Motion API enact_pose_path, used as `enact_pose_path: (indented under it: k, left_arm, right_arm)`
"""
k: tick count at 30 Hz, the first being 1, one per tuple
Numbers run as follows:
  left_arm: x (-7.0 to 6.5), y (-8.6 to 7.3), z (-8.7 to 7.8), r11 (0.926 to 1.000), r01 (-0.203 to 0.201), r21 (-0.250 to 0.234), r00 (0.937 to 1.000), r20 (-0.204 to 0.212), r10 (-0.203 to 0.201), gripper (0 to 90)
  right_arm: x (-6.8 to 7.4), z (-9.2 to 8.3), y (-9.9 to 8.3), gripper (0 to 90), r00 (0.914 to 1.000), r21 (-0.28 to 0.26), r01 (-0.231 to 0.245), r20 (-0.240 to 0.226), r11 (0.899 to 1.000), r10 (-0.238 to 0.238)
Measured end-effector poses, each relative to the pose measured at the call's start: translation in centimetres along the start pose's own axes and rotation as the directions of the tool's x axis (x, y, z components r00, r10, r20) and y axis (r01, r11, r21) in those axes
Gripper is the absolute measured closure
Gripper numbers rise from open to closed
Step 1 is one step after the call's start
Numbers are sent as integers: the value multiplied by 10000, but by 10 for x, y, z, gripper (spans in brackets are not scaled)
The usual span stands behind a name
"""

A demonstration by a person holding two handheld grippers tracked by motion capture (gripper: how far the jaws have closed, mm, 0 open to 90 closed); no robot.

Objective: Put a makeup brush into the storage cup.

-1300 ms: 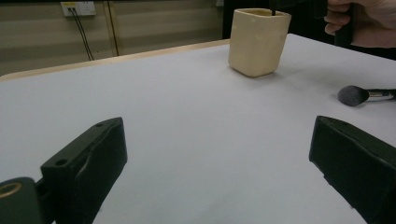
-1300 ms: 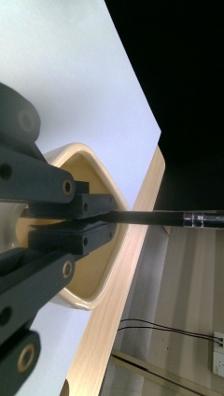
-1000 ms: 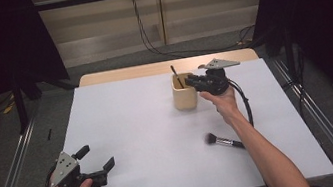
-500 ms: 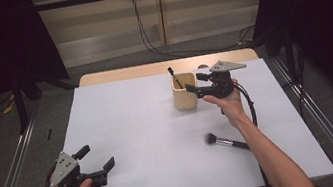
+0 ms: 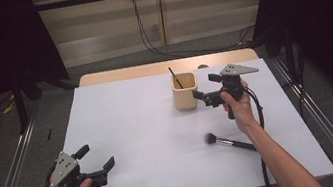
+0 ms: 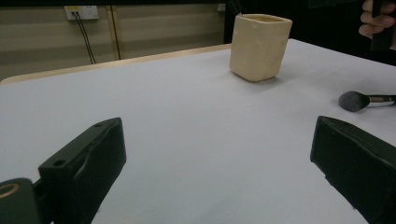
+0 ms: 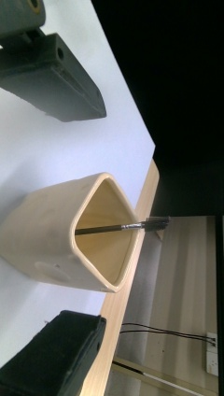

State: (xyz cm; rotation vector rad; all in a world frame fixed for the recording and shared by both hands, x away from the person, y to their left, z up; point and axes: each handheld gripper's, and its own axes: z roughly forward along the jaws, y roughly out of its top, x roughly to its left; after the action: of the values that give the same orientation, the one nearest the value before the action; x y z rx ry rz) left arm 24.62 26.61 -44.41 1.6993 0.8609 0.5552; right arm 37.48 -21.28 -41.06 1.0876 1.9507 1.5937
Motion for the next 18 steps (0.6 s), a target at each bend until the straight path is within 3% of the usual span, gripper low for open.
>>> enact_pose_path:
  k: [3,5,8,18]
  left_arm:
    - [1,0,0,10000,2,-9,10000,-21,-2,34]
    - [1,0,0,10000,-16,4,10000,-39,16,34]
    - [2,0,-1,10000,22,-48,10000,-84,-22,34]
    - [2,0,0,10000,-34,-35,10000,-25,34,34]
  right_arm:
    - [1,-6,1,20,10000,180,-75,-36,9998,76]
    - [1,-10,2,50,9996,294,-95,283,9995,86]
    - [3,-20,3,28,9994,230,-43,354,9997,34]
    - [9,-48,-18,31,9961,391,227,848,9990,-260]
